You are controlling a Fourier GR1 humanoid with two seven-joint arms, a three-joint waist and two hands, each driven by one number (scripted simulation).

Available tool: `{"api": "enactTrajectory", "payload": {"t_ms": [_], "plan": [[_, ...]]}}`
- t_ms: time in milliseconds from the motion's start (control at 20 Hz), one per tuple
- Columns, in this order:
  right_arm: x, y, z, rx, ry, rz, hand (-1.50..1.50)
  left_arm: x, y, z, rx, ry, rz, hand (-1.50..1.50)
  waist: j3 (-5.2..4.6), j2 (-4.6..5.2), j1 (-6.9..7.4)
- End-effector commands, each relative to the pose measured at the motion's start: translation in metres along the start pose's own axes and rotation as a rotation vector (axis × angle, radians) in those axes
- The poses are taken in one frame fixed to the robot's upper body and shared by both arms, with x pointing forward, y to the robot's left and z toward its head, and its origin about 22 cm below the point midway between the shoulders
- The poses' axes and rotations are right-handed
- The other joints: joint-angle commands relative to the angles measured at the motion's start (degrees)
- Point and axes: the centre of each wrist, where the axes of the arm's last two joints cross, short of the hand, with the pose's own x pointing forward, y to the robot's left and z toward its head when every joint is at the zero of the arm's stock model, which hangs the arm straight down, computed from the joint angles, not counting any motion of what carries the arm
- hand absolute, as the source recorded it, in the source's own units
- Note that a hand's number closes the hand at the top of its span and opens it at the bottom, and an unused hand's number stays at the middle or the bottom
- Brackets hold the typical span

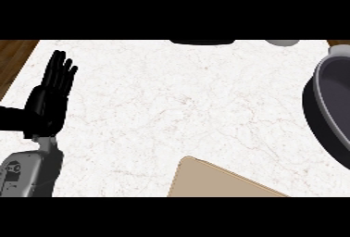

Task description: Pick the lemon from the tray and place it in the pot

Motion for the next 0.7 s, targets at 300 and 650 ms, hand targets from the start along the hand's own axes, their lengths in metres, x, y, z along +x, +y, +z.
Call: {"api": "enactTrajectory", "payload": {"t_ms": [300,650], "plan": [[-0.087,0.035,-0.042,0.056,0.005,0.022,1.5,0.0,-0.012,-0.01,-0.018,-0.014,0.004,0.0,-0.04,0.25,0.78],[-0.102,0.066,-0.041,0.307,0.175,-0.143,-1.5,0.003,-0.003,-0.007,-0.039,-0.017,0.008,0.0,-0.01,0.59,1.56]]}}
